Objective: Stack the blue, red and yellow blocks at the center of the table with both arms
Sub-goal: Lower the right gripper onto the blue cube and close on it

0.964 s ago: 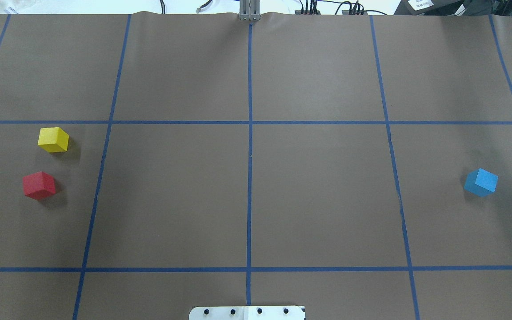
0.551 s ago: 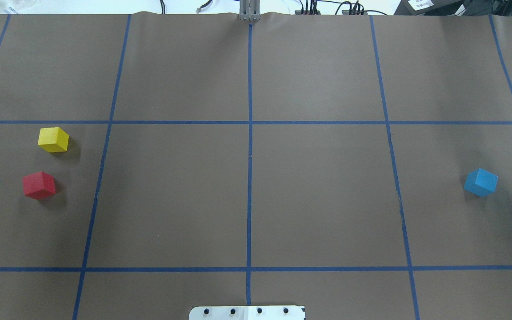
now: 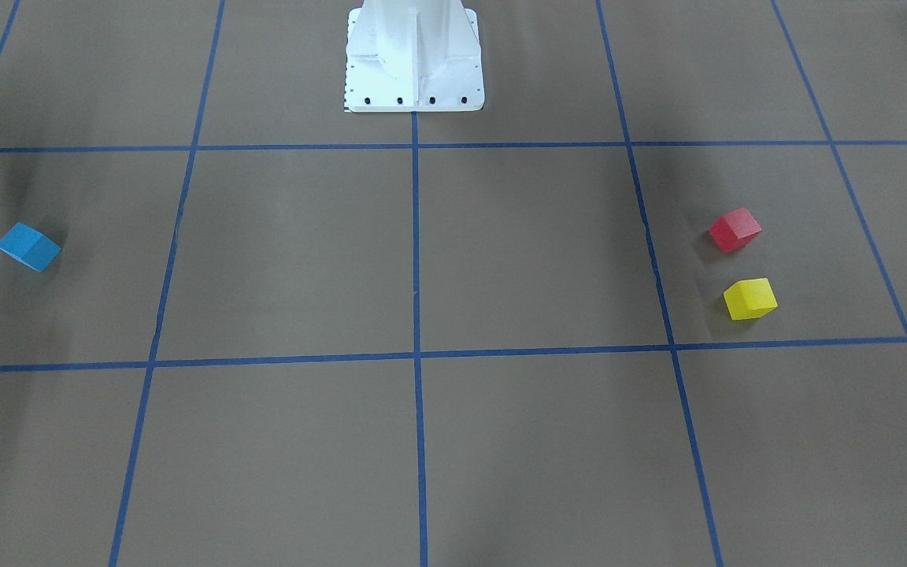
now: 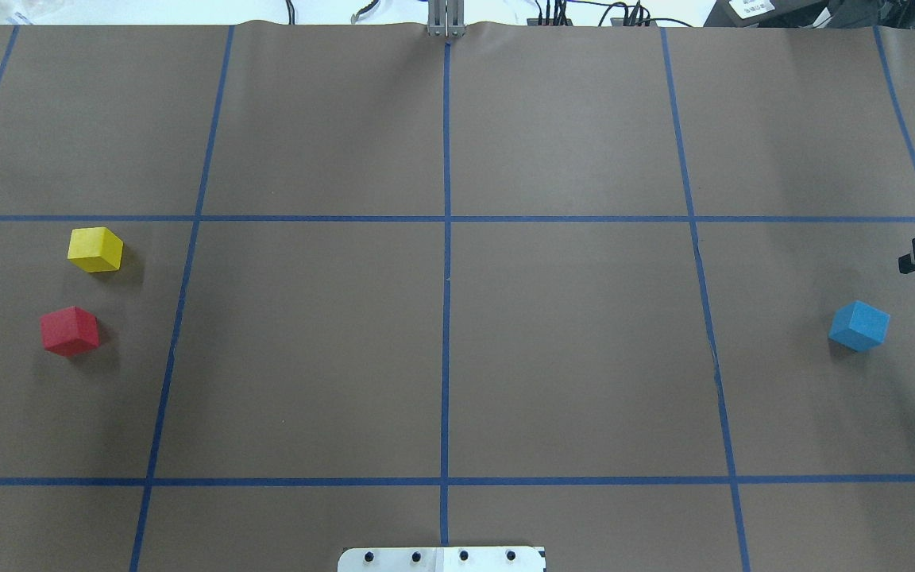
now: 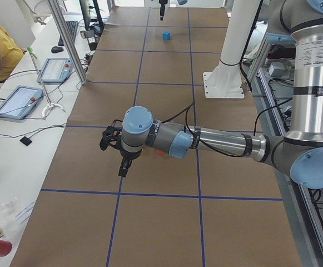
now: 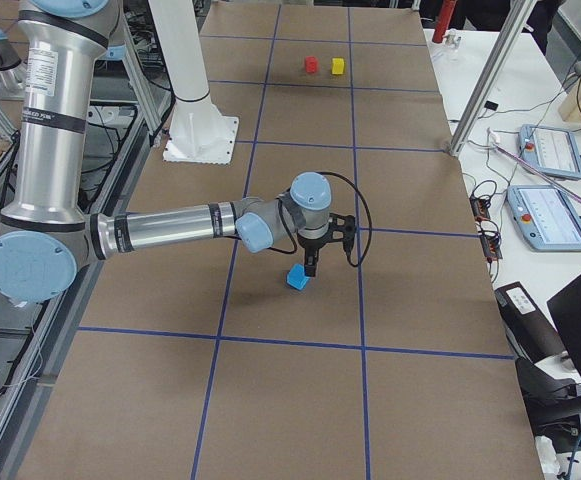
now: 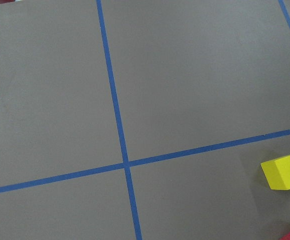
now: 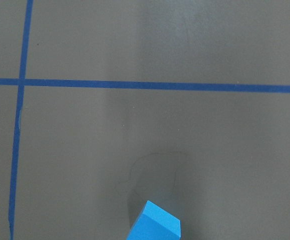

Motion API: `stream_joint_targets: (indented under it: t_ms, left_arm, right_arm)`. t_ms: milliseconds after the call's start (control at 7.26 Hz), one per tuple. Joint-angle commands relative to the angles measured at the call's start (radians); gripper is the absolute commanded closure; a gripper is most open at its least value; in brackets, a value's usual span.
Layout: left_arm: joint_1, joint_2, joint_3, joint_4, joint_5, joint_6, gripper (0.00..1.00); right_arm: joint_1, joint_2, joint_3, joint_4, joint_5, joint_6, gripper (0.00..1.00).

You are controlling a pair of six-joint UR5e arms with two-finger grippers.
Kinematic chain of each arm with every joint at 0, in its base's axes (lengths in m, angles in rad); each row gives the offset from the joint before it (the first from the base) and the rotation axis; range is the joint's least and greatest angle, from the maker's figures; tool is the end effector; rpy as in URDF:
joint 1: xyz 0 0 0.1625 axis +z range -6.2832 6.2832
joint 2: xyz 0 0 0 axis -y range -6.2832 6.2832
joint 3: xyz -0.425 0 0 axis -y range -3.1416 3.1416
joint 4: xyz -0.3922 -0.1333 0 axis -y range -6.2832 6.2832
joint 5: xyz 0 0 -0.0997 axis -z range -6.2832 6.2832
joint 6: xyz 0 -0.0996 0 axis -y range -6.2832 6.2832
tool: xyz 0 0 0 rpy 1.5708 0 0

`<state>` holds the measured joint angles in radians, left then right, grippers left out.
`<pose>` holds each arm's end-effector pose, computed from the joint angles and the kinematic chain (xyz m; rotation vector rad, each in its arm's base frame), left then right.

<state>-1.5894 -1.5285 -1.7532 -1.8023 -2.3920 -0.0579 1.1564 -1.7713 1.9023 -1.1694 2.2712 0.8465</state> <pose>-0.0695 -0.4867 0.5594 0.3341 0.8176 0.0811 -0.1094 -0.4203 0.5428 0.0092 -0.8534 0.2193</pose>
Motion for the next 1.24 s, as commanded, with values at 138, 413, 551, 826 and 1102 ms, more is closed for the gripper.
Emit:
stream_joint_targets:
  t_ms: [138,413,551,826,1102]
  left_arm:
    - [0.0,0.001,-0.002,0.0,-0.015,0.0,0.0]
    - [0.0,0.001,-0.002,-0.002,-0.03,0.0,0.0]
    - [0.0,0.001,-0.002,-0.002,-0.03,0.0,0.0]
    - [0.0,0.002,-0.003,-0.002,-0.03,0.0,0.0]
    - [0.0,0.002,-0.005,-0.002,-0.03,0.0,0.0]
  right_arm:
    - [-0.269,-0.091,0.037,0.152,-0.363,0.508,0.05]
    - [-0.383,-0.089,0.018,0.152,-0.523,0.65,0.05]
    - [-0.411,-0.088,0.005,0.152,-0.559,0.689,0.05]
    - [-0.458,-0.079,-0.026,0.155,-0.631,0.709,0.04]
    - [-0.49,-0.076,-0.051,0.158,-0.673,0.71,0.05]
